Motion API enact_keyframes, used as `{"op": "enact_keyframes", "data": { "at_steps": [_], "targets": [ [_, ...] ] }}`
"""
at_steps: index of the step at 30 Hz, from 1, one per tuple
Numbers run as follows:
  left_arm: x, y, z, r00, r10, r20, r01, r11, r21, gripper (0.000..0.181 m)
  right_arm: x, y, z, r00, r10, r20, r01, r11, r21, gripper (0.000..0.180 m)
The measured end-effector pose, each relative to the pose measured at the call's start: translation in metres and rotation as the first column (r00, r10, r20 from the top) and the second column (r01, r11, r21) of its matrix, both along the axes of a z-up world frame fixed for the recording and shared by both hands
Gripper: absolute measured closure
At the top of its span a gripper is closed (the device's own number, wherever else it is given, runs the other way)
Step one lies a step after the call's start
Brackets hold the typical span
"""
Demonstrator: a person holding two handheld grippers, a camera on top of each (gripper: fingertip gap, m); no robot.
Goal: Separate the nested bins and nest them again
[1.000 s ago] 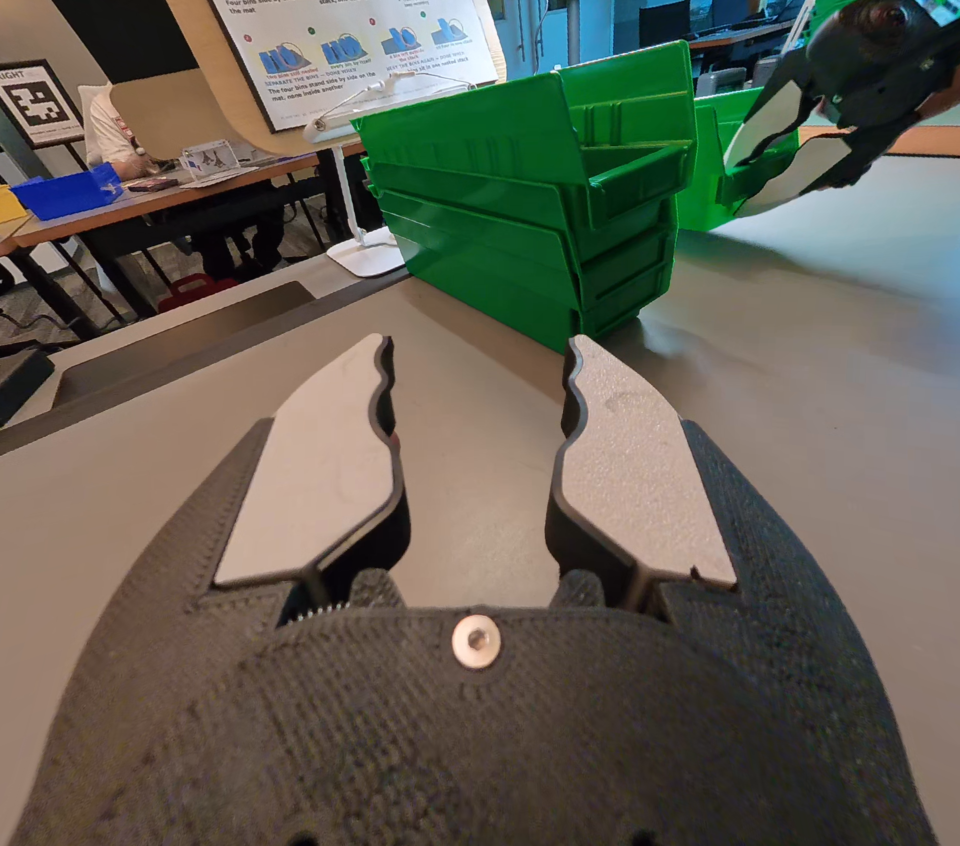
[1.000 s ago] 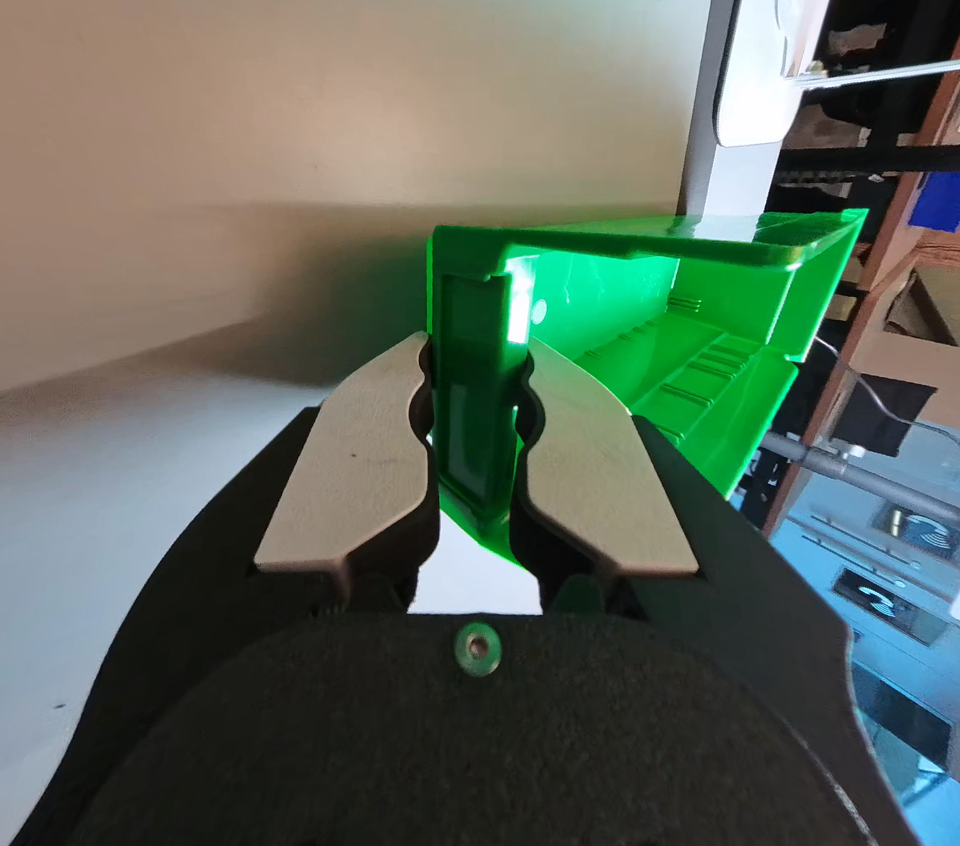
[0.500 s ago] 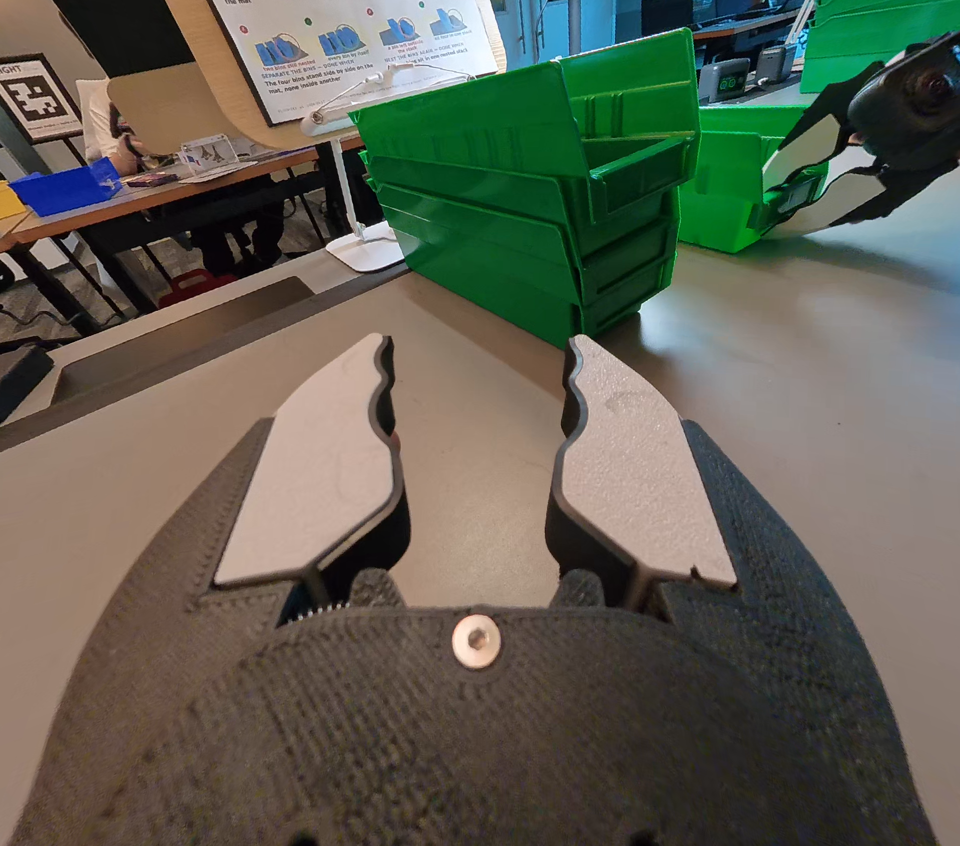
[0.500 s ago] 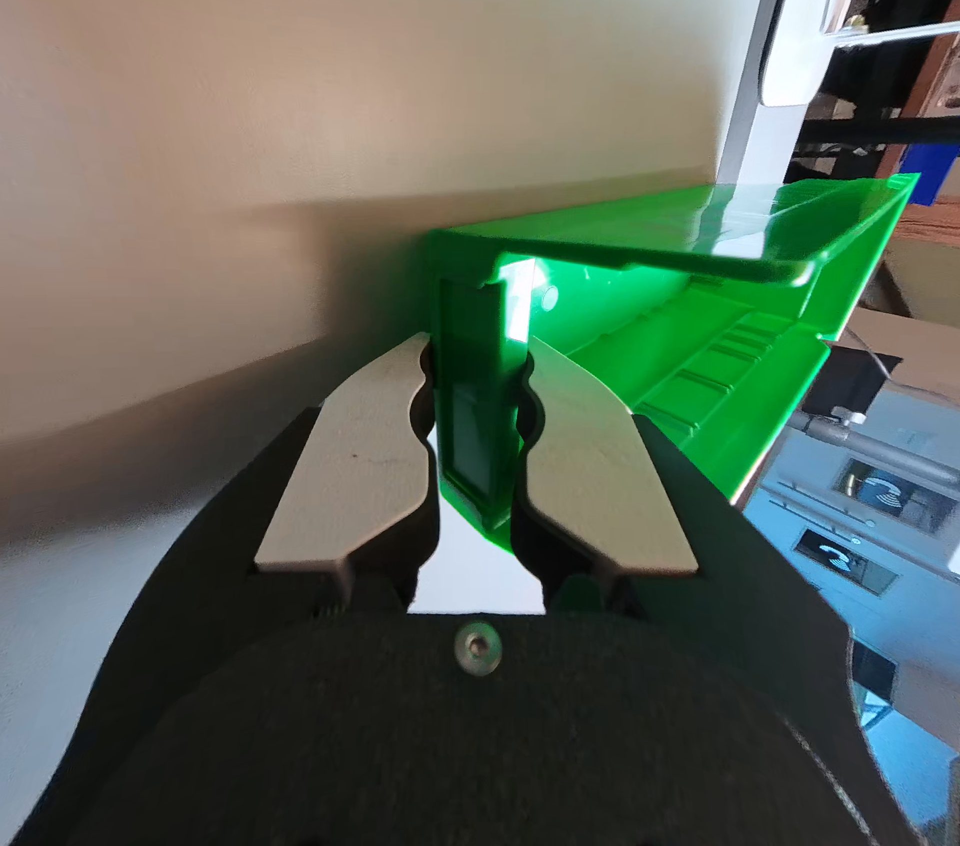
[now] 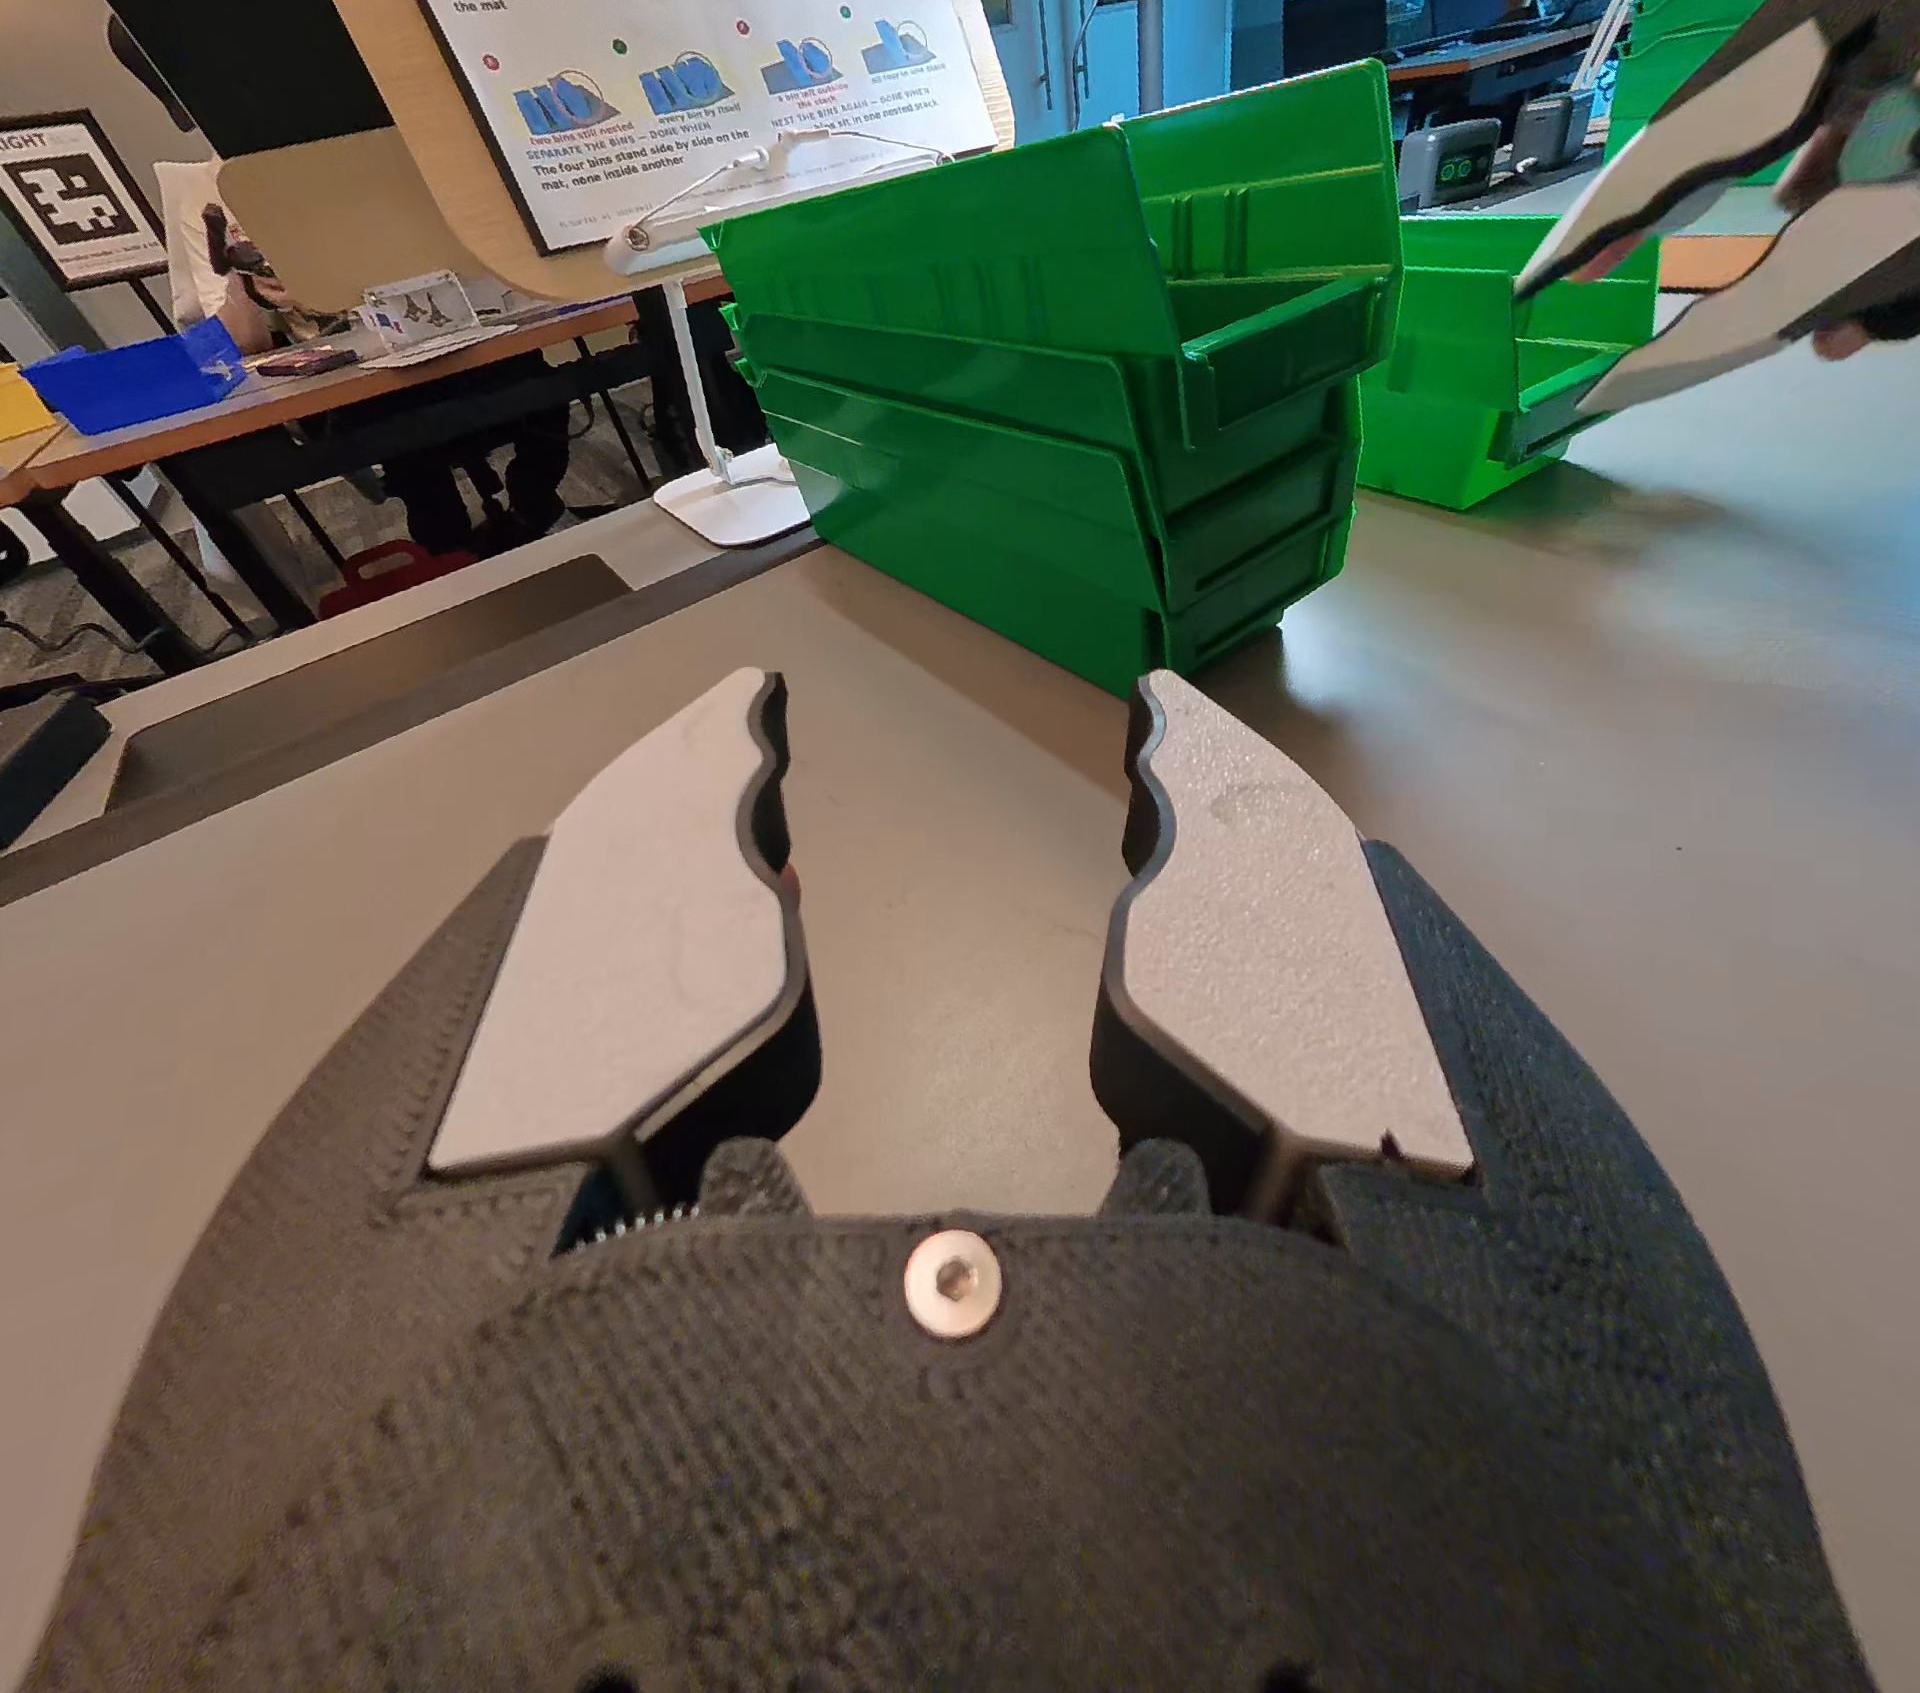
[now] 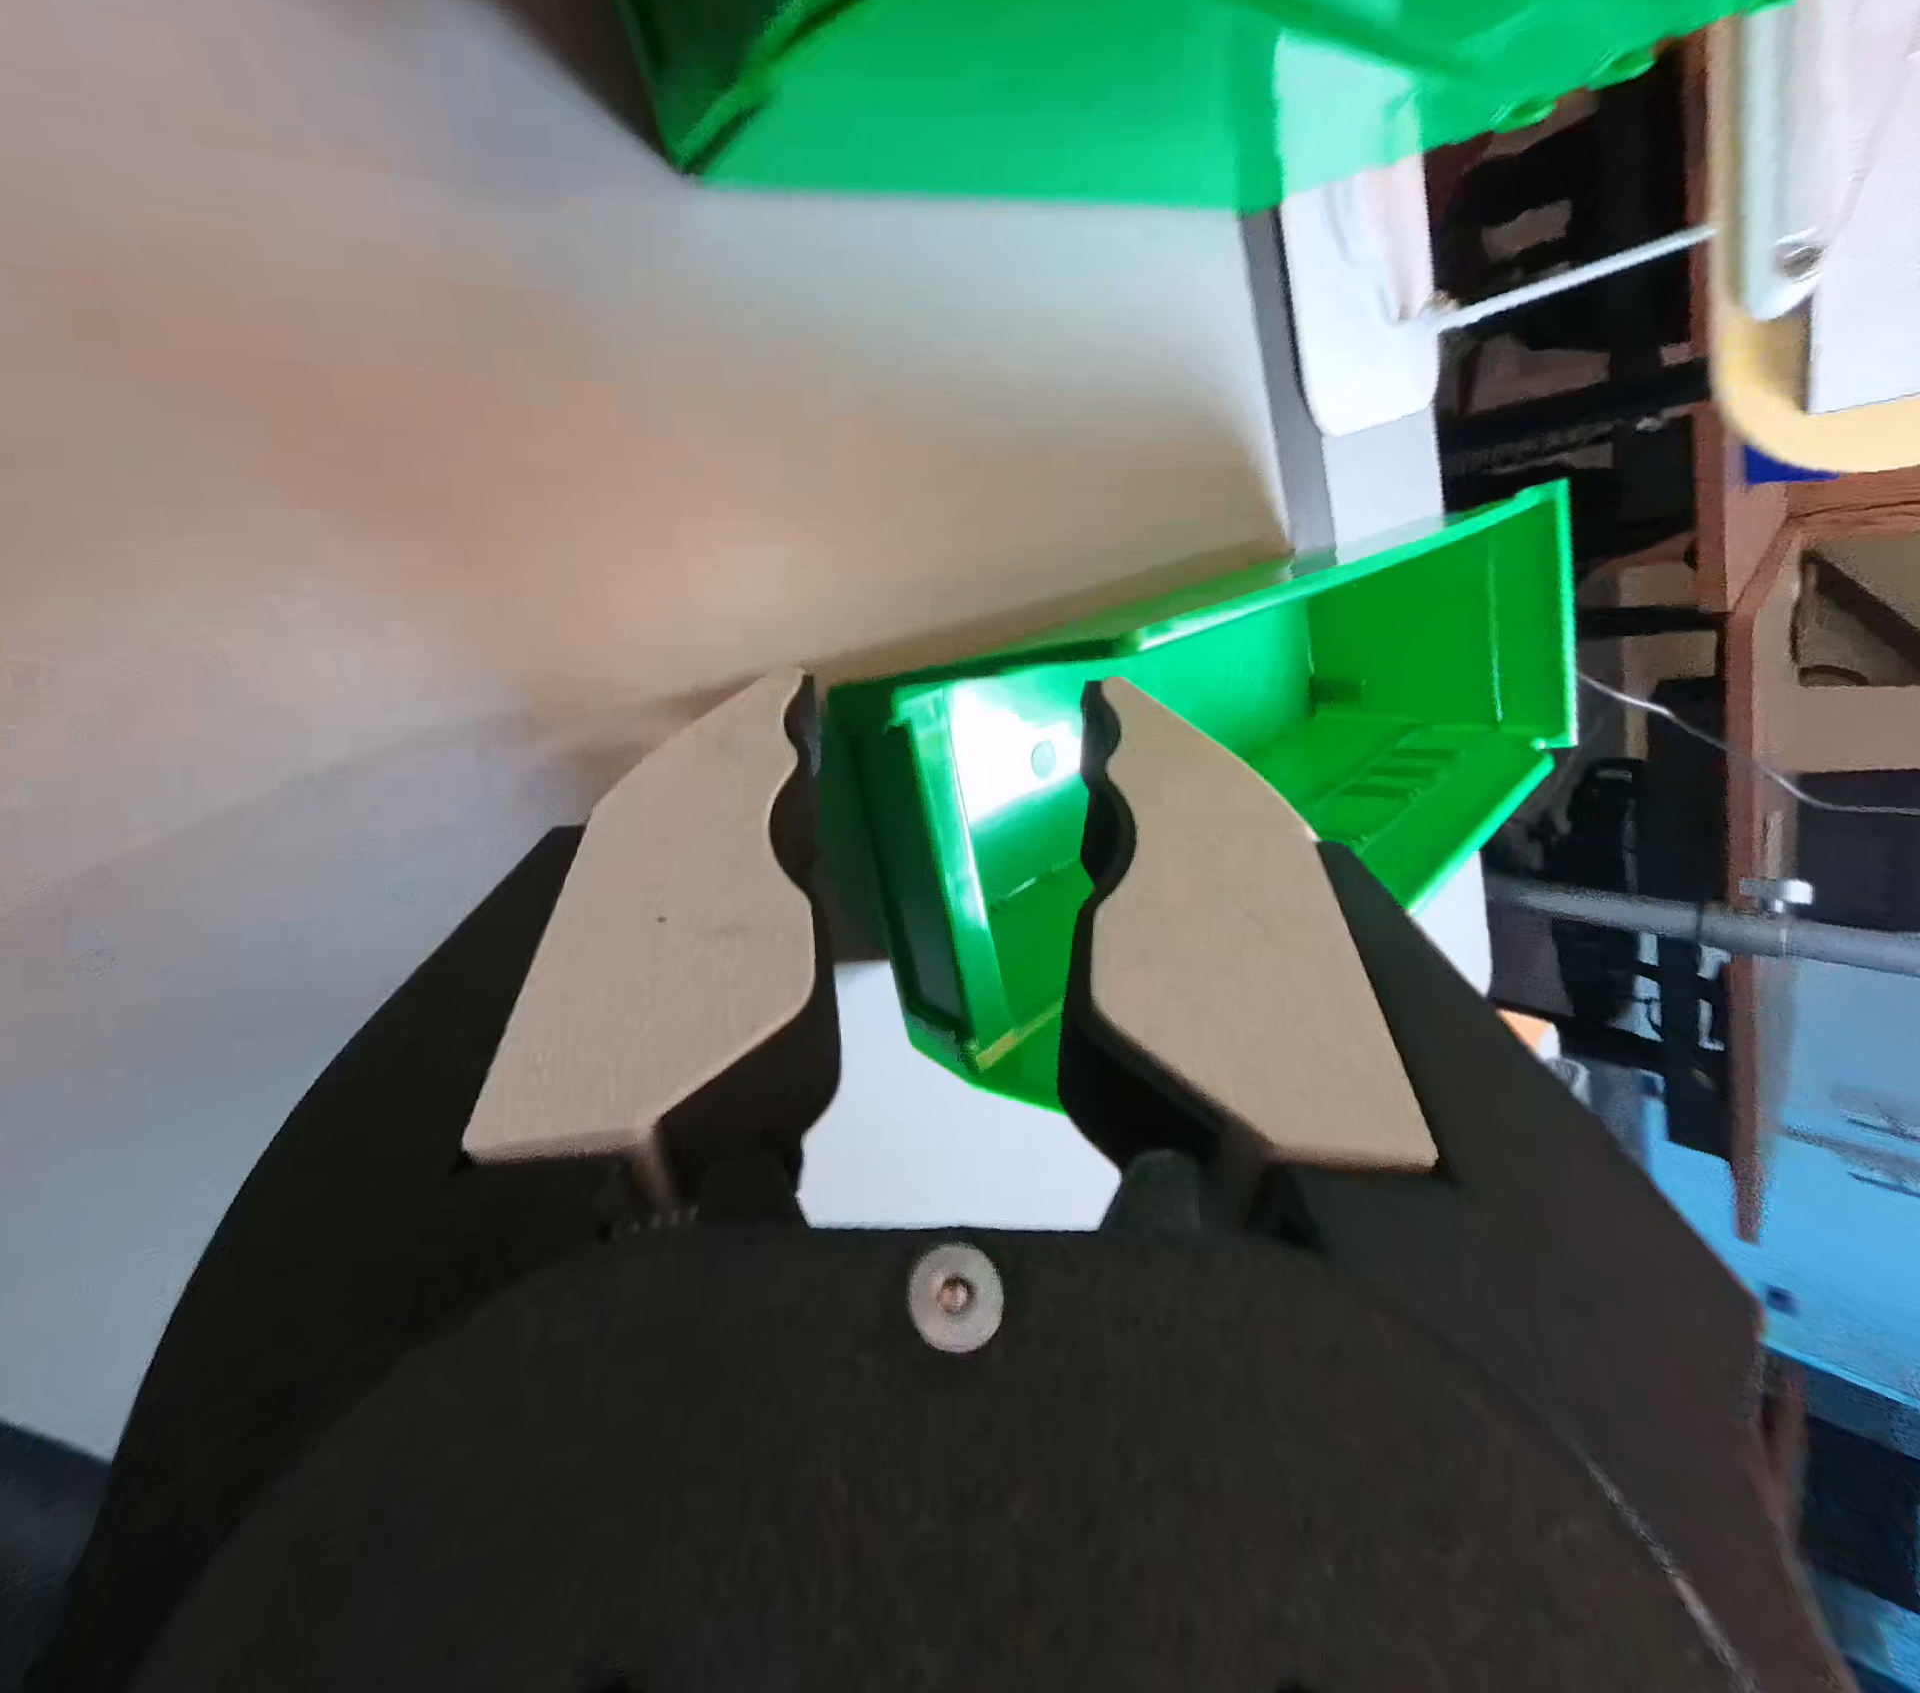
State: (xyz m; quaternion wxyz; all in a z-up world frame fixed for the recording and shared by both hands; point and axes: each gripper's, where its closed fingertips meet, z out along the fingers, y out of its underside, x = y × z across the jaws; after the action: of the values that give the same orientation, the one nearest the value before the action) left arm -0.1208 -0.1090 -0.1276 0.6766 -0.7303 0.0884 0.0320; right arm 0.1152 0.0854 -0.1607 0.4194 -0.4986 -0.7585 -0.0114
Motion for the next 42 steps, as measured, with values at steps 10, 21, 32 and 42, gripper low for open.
{"op": "enact_keyframes", "data": {
  "at_steps": [10, 21, 32, 42],
  "targets": [
    [0.0, 0.0, 0.002, 1.0, 0.004, -0.002, -0.004, 1.0, 0.004, 0.118, 0.003, -0.063, 0.079, 0.813, -0.097, -0.574, -0.084, 0.956, -0.281, 0.121],
    [0.062, 0.028, 0.031, 0.948, -0.232, -0.218, 0.206, 0.969, -0.135, 0.132, 0.069, -0.079, 0.021, 0.713, -0.328, -0.62, 0.009, 0.888, -0.46, 0.108],
    [0.126, 0.122, 0.018, 0.633, -0.54, -0.555, 0.041, 0.739, -0.673, 0.127, 0.068, -0.072, 0.018, 0.688, -0.346, -0.638, -0.039, 0.86, -0.508, 0.11],
    [0.106, 0.141, -0.026, 0.617, -0.598, -0.512, -0.126, 0.567, -0.814, 0.149, 0.069, -0.075, 0.019, 0.684, -0.334, -0.648, -0.07, 0.854, -0.515, 0.112]
  ]
}}
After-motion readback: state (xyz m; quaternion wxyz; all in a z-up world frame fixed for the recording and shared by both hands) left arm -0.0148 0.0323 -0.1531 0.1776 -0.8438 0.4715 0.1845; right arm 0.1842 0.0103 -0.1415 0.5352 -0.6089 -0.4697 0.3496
